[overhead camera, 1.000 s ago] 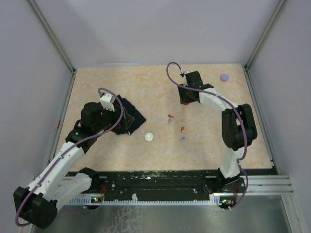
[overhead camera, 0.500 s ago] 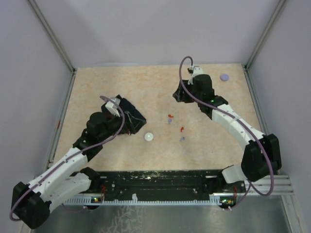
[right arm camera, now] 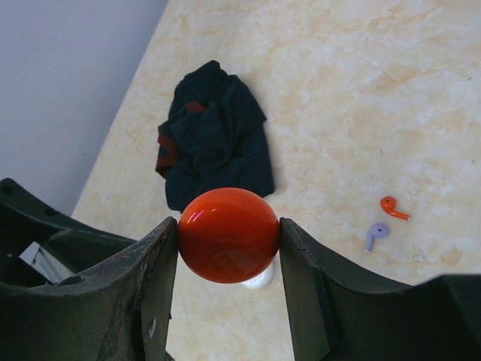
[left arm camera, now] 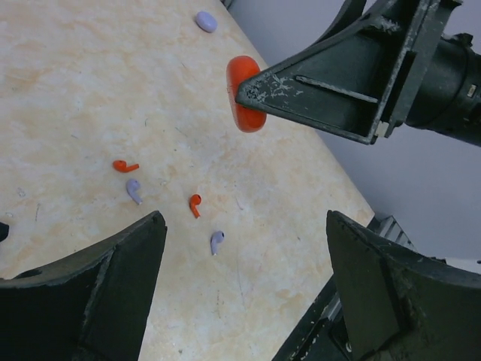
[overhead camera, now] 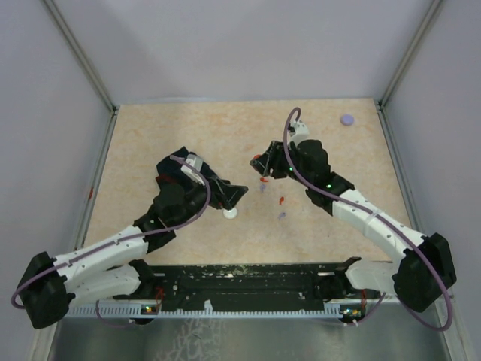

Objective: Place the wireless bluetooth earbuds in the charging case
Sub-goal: Pick up the charging case at the center of the board.

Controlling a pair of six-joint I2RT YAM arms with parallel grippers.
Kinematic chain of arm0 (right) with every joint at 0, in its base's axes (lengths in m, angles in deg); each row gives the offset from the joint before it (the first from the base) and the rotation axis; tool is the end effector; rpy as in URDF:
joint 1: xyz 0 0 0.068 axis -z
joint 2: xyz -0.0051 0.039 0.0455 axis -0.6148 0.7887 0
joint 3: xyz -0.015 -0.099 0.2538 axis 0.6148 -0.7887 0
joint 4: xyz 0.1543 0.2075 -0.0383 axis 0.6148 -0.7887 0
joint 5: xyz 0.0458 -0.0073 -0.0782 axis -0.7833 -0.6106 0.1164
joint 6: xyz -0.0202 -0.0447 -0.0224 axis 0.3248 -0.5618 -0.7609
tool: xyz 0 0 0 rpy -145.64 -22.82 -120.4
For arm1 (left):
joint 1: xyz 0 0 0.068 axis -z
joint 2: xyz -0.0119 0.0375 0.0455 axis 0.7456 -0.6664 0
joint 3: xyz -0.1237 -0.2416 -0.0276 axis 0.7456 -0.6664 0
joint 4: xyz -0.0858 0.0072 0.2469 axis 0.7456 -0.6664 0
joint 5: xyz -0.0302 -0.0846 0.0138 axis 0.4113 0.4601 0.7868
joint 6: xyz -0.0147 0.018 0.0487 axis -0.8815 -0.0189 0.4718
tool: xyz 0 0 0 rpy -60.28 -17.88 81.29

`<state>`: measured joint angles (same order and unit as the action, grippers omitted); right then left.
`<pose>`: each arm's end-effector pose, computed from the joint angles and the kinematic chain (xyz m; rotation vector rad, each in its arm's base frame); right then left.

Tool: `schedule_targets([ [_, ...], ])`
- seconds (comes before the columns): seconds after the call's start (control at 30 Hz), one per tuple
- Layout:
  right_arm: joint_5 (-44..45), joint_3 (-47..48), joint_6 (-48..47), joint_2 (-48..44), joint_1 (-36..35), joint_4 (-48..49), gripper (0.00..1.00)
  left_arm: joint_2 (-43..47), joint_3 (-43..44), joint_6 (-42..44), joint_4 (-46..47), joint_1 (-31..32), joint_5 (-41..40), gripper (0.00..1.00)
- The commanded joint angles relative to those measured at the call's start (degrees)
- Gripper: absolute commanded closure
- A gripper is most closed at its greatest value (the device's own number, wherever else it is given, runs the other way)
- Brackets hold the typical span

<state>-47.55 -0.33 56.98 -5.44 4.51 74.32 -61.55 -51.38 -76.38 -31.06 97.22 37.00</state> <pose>0.2308 0.1579 0.3109 -0.1439 1.9628 0.8776 0.1508 -0.1706 0.2787 0.1853 1.7054 -1.0557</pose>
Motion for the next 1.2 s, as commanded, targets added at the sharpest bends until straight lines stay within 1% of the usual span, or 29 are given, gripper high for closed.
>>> schedule_targets([
  [0.0, 0.8, -1.5, 5.1, -3.4, -1.8, 8.1, 0.57, -2.5, -1.1, 0.9, 9.3, 2.5, -8.4, 0.10],
  [0.27, 2.6, -3.3, 9.1, -2.9, -5.0, 12.2, 0.57, -9.7, -1.4, 5.1, 19.6, 4.5, -13.4, 0.24],
  [0.33, 3.3, -3.6, 9.6, -2.9, -5.7, 12.4, 0.57, -10.8, -1.7, 6.4, 21.7, 4.9, -14.9, 0.26],
  [0.4, 3.5, -3.5, 10.0, -2.6, -6.2, 12.2, 0.57, -11.9, -2.5, 7.9, 24.8, 5.2, -15.4, 0.30],
  [0.53, 4.2, -4.4, 11.1, -2.6, -7.0, 13.4, 0.57, -14.3, -3.9, 9.8, 30.0, 5.5, -14.5, 0.35],
  [0.7, 6.4, -5.1, 11.9, -2.9, -8.2, 13.4, 0.57, -16.0, -5.1, 11.3, 36.1, 6.1, -13.7, 0.38],
  [0.87, 7.8, -5.3, 12.0, -2.9, -8.8, 12.6, 0.57, -17.1, -5.2, 12.5, 39.6, 6.3, -13.8, 0.39],
  [1.0, 8.5, -5.4, 11.8, -3.1, -9.3, 12.4, 0.56, -18.8, -4.7, 12.3, 40.4, 6.3, -15.2, 0.40],
  [1.17, 8.2, -6.1, 12.5, -2.8, -9.7, 14.0, 0.56, -20.5, -4.6, 12.2, 43.1, 6.4, -15.4, 0.47],
])
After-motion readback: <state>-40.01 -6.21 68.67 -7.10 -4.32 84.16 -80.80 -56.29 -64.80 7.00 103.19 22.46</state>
